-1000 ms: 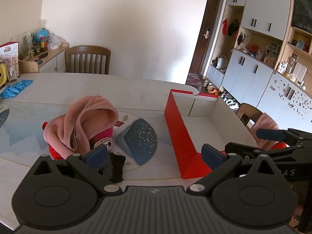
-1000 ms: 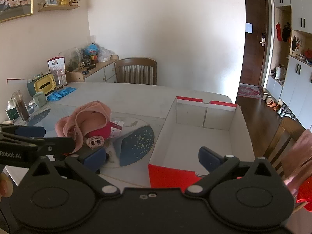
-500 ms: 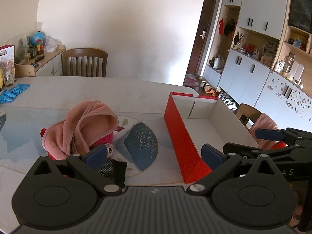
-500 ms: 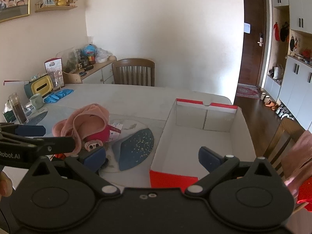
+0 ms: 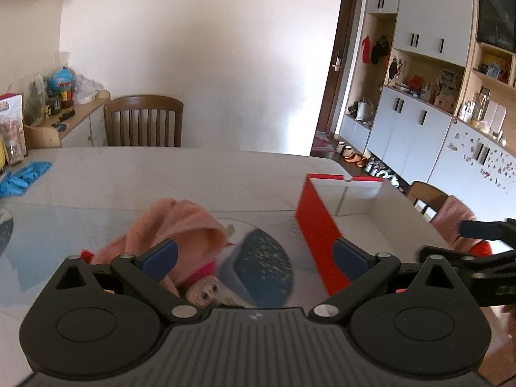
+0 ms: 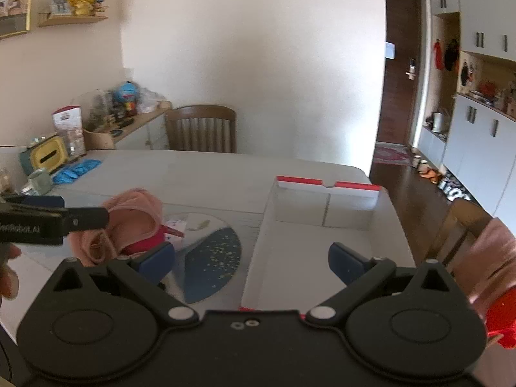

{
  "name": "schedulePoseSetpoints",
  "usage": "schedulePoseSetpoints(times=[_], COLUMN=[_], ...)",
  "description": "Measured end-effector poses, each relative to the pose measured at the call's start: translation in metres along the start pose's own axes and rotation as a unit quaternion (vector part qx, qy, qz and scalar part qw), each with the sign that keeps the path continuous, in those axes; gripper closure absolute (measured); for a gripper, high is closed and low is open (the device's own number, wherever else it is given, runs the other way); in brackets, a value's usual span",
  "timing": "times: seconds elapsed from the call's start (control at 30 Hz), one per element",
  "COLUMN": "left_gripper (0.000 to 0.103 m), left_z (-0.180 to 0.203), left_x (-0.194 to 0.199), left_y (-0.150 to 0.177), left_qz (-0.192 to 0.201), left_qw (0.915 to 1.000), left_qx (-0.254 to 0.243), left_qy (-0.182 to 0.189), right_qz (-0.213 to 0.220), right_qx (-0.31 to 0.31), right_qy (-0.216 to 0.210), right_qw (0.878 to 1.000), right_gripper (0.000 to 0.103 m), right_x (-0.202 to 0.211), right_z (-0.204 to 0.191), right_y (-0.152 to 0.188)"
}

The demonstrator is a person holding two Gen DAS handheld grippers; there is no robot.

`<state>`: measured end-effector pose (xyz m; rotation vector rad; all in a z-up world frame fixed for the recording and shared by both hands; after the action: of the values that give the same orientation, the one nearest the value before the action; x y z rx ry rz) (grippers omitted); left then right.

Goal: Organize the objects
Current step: 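Grasp the pink towel with the left tool and lift it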

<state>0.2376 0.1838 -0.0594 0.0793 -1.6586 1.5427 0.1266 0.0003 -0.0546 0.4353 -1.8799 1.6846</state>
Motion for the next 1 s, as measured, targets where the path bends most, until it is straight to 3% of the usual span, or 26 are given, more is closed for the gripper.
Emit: schedulePoseSetpoints(times=[0.2, 0.47, 0.77, 1.0], left_gripper=[0.000, 0.000, 0.000, 0.000], left_z=[-0.044, -0.087, -0.102, -0.111], left_x=[-0.043, -0.093, -0.132, -0.139], left_y=[-0.003, 0.007, 0.031, 0.034], left_qz=[-0.018, -0.058, -0.120, -0.133], left_qw=[0.9979, 0.9940, 0.9861, 0.9857], left_qx=[-0.050, -0.078, -0.108, -0.097], left_qy=[-0.037, -0.051, -0.037, -0.037], right_qz=[-0.010, -0.024, -0.037, -0.043], right_qx=[-0.016, -0.030, -0.032, -0.039], right_qy=[0.034, 0.066, 0.088, 0.109], right_qw=[0.999, 0.997, 0.995, 0.992], right_gripper=[0.002, 0.002, 0.002, 0.001], right_x=[-0.006, -0.015, -0.022, -0.026], right_z=[0.008, 0.014, 0.021, 0.041], right_y=[0.001, 0.002, 0.005, 0.009])
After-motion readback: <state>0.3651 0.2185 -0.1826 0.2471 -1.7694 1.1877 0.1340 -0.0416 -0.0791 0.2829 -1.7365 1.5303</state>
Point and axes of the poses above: each gripper's, at about its wrist camera, not at the fingertips, and x roughly against the way its jaws point, z to its right, y to its underside, the point moved 9 cm from there along -x, roughly the way its jaws point, and after that the axes turned 4 degrees about -z, right-handed, at the moved point
